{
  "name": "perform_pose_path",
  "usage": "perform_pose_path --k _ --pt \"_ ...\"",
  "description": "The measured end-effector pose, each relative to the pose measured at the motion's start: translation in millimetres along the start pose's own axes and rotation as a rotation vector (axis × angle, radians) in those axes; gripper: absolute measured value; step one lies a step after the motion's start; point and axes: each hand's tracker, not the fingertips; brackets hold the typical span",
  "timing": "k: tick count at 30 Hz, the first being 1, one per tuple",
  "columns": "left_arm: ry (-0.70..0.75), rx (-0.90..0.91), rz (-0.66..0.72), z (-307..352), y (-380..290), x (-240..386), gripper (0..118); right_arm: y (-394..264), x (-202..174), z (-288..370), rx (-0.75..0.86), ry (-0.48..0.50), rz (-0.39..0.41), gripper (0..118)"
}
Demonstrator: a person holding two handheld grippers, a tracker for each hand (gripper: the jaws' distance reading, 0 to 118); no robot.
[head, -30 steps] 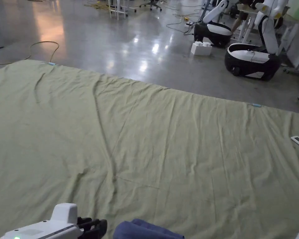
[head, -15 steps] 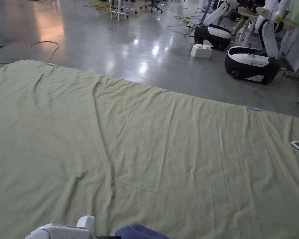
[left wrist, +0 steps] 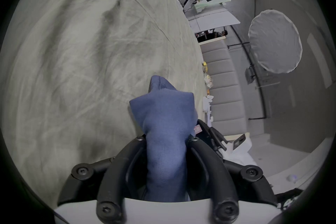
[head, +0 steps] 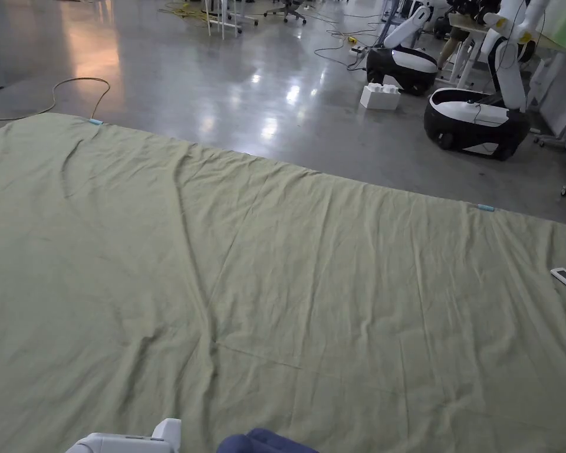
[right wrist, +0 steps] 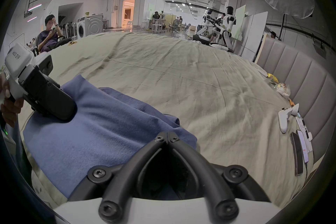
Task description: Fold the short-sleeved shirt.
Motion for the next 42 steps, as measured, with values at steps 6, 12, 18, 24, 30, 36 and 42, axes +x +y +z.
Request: perform_pose_path --k 6,12,18,24,30,36,42 --pt "-0.042 0.003 -0.026 10 -2 17 25 3 -3 4 0.011 0.003 0.013 0" --pt "-0.060 0.006 -0.058 29 11 29 25 22 1 14 0.051 0.026 -0.006 0" --pt "-0.054 0.085 -0.061 99 33 40 25 77 29 24 0.196 -0.011 -0.057 0" --pt "0.050 0.138 -0.080 193 73 11 25 139 68 38 0.335 -0.070 -0.083 0" --pt "0.200 0.177 -0.069 269 102 14 25 179 108 49 0.427 -0.152 -0.123 0" --pt "0.327 0.141 -0.142 331 136 26 25 194 135 57 0.454 -0.214 -0.145 0" --pt "0.460 0.138 -0.146 376 152 30 25 198 145 64 0.482 -0.256 -0.134 0"
